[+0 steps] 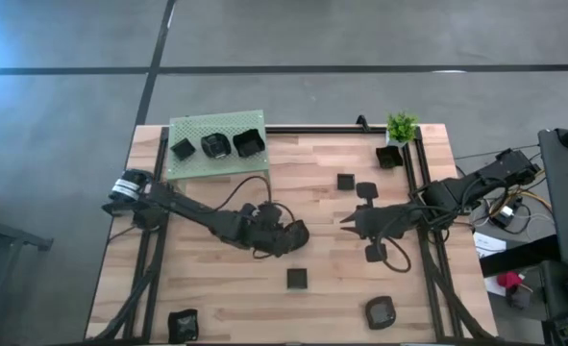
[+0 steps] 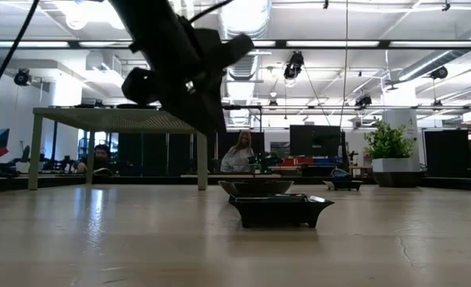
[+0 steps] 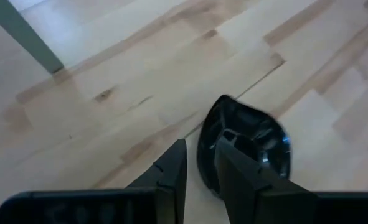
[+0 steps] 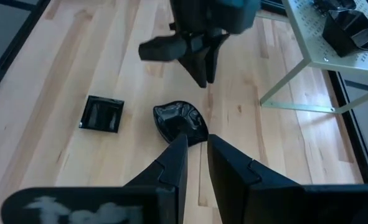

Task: Pick & Place Mini shaped plates
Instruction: Stack the black leaf shaped plate on top of the leaf shaped plate on the shelf

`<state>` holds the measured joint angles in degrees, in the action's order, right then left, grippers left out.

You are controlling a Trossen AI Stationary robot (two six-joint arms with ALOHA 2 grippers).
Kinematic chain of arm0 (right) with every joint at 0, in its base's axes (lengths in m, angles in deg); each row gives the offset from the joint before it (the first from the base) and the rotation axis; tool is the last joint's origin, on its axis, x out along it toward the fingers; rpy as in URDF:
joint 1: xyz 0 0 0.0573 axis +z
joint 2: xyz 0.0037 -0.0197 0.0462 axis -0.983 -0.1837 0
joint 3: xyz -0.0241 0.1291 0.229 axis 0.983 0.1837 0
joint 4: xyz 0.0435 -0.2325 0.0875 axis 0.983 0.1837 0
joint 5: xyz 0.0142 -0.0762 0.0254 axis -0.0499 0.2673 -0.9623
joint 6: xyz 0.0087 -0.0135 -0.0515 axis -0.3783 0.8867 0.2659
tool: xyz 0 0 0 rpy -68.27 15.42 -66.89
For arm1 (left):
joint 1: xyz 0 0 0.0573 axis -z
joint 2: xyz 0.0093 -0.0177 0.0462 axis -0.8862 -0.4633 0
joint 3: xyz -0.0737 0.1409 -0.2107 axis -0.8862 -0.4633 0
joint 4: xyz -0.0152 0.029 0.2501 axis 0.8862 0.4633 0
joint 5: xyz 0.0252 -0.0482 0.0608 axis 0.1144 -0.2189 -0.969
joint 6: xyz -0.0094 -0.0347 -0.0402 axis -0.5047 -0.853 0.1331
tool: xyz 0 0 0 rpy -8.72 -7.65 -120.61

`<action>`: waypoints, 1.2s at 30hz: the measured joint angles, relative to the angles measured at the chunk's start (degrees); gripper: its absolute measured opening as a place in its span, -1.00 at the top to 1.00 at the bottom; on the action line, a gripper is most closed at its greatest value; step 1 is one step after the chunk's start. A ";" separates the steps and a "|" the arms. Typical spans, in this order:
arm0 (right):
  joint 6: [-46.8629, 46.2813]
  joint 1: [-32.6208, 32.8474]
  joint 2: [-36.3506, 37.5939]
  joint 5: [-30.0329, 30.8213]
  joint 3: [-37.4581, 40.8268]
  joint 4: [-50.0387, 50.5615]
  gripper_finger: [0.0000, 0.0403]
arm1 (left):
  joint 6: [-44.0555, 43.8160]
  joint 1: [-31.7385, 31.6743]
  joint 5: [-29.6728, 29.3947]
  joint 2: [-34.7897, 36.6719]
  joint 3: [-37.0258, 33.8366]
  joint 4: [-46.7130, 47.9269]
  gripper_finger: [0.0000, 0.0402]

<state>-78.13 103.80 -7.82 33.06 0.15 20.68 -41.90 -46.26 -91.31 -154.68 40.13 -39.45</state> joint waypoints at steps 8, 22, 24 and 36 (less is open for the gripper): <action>0.45 0.02 0.00 0.02 -0.04 -0.48 0.71 | -1.33 -0.82 0.03 -6.20 0.00 -4.84 0.60; 0.15 0.02 0.00 0.00 0.02 -0.50 0.71 | -0.65 -1.79 0.33 -8.44 0.00 -7.37 0.60; 0.16 0.02 0.00 0.02 0.04 -0.50 0.71 | -0.74 -1.79 0.31 -8.74 0.00 -7.65 0.60; 0.00 0.02 -0.01 0.02 0.04 -0.46 0.71 | -0.11 -1.77 3.31 -10.64 0.00 -10.28 0.60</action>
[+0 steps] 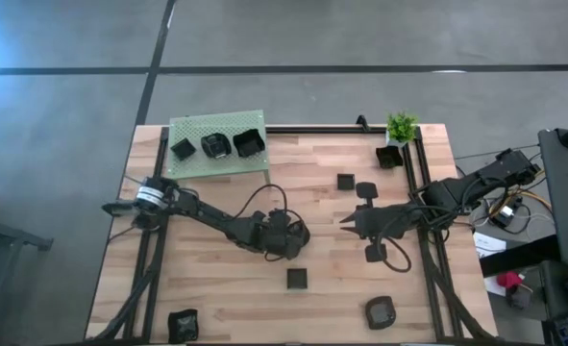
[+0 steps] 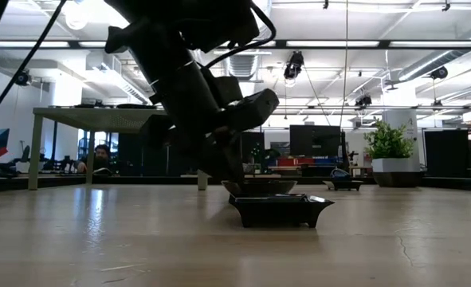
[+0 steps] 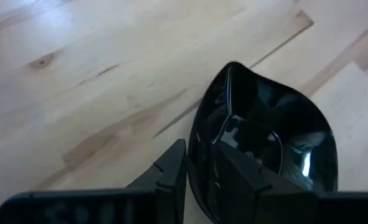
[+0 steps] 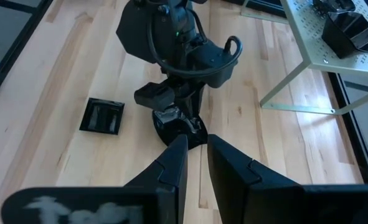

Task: Pick & Place Mini shaped plates
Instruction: Stack the black leaf shaped plate on top of the leaf shaped plate on the shelf

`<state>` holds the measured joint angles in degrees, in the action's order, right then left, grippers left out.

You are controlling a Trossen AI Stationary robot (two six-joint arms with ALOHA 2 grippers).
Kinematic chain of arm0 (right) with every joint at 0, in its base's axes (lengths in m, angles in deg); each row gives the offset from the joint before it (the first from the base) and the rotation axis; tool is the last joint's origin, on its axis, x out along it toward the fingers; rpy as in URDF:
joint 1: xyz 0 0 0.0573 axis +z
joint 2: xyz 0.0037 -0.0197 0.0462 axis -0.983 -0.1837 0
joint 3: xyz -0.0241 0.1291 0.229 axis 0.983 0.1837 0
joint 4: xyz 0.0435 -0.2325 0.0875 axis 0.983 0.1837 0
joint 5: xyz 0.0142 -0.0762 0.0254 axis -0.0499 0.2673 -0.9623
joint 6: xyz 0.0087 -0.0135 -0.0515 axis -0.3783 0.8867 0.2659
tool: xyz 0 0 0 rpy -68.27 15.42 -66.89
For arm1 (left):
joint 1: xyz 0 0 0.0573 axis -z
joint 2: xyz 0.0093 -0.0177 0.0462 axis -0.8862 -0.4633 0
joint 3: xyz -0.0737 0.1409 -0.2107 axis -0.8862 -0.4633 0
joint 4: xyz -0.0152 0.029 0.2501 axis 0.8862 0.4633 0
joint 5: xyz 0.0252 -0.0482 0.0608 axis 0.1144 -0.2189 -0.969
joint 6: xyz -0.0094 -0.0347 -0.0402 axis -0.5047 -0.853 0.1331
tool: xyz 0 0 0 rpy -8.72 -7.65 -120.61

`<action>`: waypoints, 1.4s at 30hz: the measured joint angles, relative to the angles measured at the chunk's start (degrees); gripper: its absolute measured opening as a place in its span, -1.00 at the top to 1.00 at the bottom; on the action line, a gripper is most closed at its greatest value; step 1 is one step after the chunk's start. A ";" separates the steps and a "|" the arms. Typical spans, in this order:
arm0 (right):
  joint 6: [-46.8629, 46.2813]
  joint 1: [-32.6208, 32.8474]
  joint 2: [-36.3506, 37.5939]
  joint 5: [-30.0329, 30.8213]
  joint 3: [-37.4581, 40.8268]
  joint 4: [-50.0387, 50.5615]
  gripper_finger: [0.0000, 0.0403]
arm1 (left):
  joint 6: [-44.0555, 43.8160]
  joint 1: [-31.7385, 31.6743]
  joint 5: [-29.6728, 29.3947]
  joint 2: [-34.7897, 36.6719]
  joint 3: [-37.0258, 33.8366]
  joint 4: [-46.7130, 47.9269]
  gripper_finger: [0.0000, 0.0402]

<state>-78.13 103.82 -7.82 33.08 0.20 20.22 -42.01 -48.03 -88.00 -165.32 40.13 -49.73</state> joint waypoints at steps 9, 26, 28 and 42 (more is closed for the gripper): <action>0.01 0.00 -0.01 0.00 0.00 0.00 0.71 | 0.13 0.00 2.66 0.00 0.00 -0.02 0.61; 0.02 0.00 -0.03 0.00 0.00 0.03 0.71 | 3.26 0.54 0.84 3.31 0.02 0.67 1.00; 0.02 0.00 -0.04 0.00 0.00 0.04 0.71 | 4.29 0.81 -0.24 5.15 0.02 0.76 1.00; -0.46 0.00 -0.04 0.02 0.07 -0.01 0.71 | 5.66 5.08 -21.05 23.05 0.04 11.75 1.00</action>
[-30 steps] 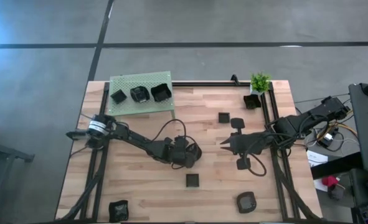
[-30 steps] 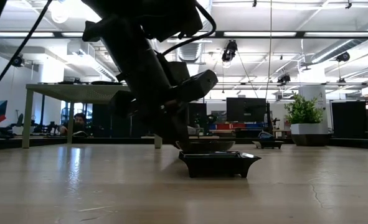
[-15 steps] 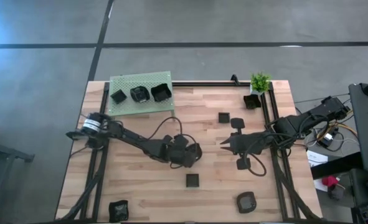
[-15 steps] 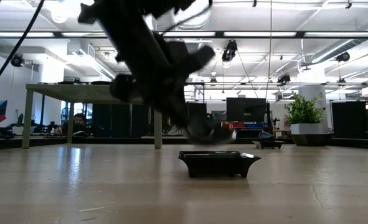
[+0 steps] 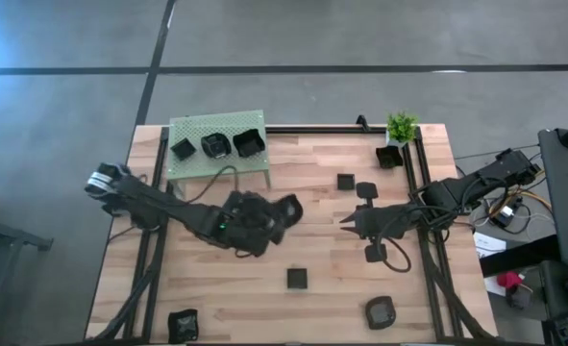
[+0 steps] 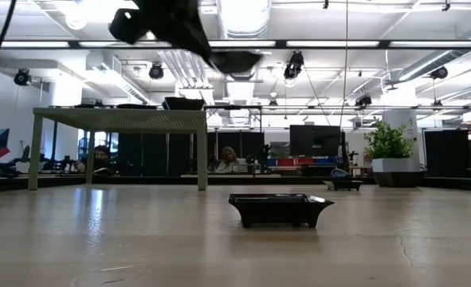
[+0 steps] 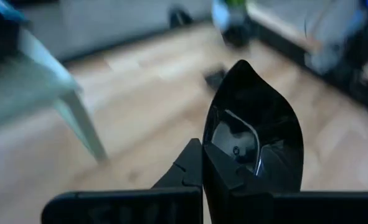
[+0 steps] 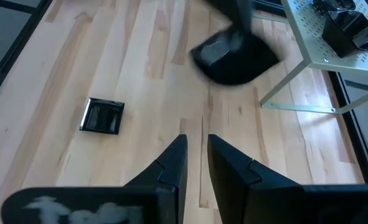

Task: Pick & Place Mini shaped plates
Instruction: Stack the black leaf shaped plate on top of the leaf shaped plate on the shelf

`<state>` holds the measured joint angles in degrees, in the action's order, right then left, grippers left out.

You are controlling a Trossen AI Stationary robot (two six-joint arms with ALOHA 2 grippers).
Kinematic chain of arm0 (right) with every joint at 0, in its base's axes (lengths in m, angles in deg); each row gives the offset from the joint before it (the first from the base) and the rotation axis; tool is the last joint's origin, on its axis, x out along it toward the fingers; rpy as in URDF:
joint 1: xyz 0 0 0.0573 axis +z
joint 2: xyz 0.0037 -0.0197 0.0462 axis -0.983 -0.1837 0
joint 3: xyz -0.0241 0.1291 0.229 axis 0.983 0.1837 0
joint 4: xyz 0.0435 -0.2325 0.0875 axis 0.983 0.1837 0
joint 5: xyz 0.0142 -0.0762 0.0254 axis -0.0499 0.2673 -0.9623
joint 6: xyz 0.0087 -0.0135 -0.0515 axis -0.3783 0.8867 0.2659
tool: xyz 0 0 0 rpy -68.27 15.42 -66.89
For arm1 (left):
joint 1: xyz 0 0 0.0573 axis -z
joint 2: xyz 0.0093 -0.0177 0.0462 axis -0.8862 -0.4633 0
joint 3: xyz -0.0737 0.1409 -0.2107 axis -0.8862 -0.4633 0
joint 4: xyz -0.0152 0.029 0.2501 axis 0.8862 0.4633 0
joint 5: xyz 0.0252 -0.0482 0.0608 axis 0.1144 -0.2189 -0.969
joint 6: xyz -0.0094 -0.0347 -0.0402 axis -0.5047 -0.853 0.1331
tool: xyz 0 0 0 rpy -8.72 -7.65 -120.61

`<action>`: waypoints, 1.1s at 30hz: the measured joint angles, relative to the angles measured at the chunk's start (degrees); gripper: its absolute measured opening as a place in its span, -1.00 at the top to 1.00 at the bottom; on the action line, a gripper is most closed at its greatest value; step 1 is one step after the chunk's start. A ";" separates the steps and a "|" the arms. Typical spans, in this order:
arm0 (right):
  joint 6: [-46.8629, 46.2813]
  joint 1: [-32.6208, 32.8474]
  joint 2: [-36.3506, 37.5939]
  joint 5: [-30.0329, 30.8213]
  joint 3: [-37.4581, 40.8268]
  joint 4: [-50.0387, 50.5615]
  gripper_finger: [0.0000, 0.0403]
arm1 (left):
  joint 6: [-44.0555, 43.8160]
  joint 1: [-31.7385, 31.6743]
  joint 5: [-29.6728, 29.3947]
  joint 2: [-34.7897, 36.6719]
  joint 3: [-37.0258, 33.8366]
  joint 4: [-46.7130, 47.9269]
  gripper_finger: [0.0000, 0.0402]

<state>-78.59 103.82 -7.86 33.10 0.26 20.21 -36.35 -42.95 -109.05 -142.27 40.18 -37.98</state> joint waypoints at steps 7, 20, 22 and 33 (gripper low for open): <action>-0.61 0.00 0.00 0.00 0.15 -0.03 0.71 | -2.17 1.52 -14.16 7.50 0.00 3.89 1.00; -0.59 0.00 0.00 -0.01 0.15 -0.07 0.71 | -22.14 -0.30 -33.02 13.97 0.00 17.23 1.00; -0.59 0.00 0.00 -0.01 0.15 -0.06 0.71 | -28.19 -1.48 -34.13 14.58 -0.51 21.48 1.00; -0.39 -0.02 0.00 0.00 0.15 -1.43 0.71 | -38.87 -12.28 -29.61 21.16 -11.31 23.08 1.00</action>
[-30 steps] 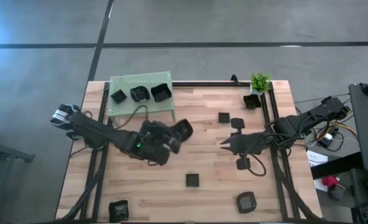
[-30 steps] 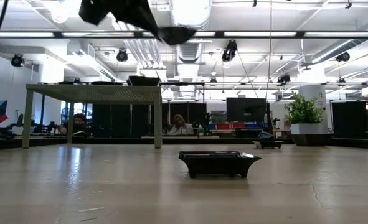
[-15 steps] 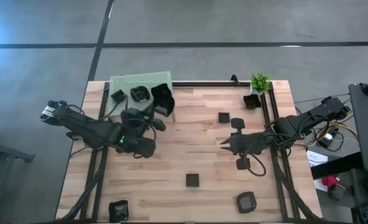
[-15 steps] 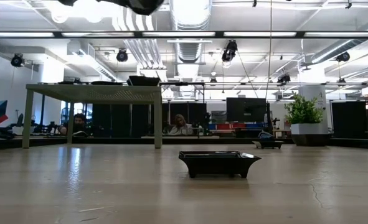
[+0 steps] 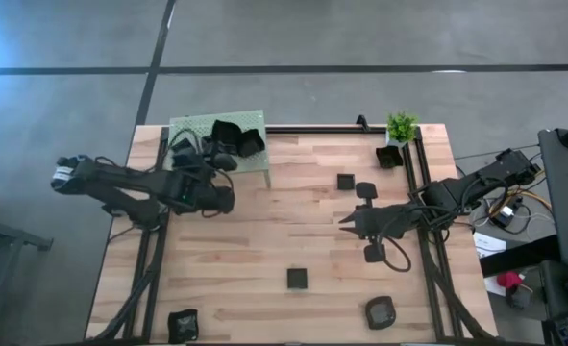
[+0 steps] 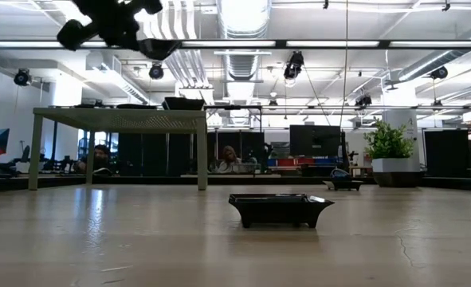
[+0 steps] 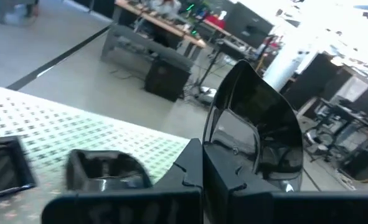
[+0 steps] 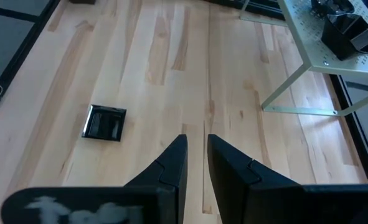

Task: Pick & Place Mini shaped plates
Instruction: Stack the black leaf shaped plate on top of the leaf shaped plate on the shelf

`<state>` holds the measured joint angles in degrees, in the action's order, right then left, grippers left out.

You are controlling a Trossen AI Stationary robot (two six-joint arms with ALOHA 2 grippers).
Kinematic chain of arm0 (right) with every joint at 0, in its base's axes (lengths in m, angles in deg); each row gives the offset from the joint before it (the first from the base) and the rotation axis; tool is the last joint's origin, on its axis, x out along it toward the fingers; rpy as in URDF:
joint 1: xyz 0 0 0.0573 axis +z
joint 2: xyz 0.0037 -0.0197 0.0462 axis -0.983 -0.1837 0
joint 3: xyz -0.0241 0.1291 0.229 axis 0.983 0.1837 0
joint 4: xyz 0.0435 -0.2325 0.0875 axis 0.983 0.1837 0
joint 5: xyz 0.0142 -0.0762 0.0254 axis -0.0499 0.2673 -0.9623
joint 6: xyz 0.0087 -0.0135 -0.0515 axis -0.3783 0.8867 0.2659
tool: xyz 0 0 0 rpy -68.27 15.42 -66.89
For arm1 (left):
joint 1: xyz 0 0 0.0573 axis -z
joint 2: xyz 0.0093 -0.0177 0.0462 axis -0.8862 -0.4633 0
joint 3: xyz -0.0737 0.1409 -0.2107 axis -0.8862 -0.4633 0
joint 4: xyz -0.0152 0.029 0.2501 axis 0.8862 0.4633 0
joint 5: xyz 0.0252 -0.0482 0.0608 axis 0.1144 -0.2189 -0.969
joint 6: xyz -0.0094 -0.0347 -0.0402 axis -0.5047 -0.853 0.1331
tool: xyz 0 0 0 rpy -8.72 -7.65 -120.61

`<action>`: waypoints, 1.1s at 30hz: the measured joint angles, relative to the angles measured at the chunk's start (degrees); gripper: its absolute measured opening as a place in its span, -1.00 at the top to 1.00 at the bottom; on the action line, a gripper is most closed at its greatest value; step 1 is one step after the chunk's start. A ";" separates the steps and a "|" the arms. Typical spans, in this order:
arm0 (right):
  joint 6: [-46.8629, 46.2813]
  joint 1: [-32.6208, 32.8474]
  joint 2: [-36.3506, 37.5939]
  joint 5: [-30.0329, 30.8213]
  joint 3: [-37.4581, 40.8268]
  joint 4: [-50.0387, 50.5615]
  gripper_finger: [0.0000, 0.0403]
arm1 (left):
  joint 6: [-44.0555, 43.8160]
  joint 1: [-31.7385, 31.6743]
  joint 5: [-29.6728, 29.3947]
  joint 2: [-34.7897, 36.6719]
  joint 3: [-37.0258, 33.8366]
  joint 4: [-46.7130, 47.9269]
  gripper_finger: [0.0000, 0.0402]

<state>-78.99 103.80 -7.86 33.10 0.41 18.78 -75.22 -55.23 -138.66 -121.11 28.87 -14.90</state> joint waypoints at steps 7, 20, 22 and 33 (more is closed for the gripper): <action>1.07 0.00 0.00 0.02 0.00 0.00 0.71 | -3.90 -3.37 4.61 6.53 -7.94 -0.04 1.00; -0.10 0.00 0.00 0.02 0.00 -0.09 0.71 | -7.49 -10.74 11.28 14.54 -21.80 -12.90 1.00; -0.04 0.00 0.00 0.02 0.00 -0.09 0.71 | -7.24 -10.84 11.42 14.68 -23.03 -14.86 1.00; 0.33 0.00 0.00 0.02 0.00 -0.11 0.71 | -5.71 -10.86 13.06 14.52 -23.51 -17.41 1.00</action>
<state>-78.66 103.80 -7.86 33.12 0.41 18.67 -80.93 -66.08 -125.60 -106.59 5.36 -32.30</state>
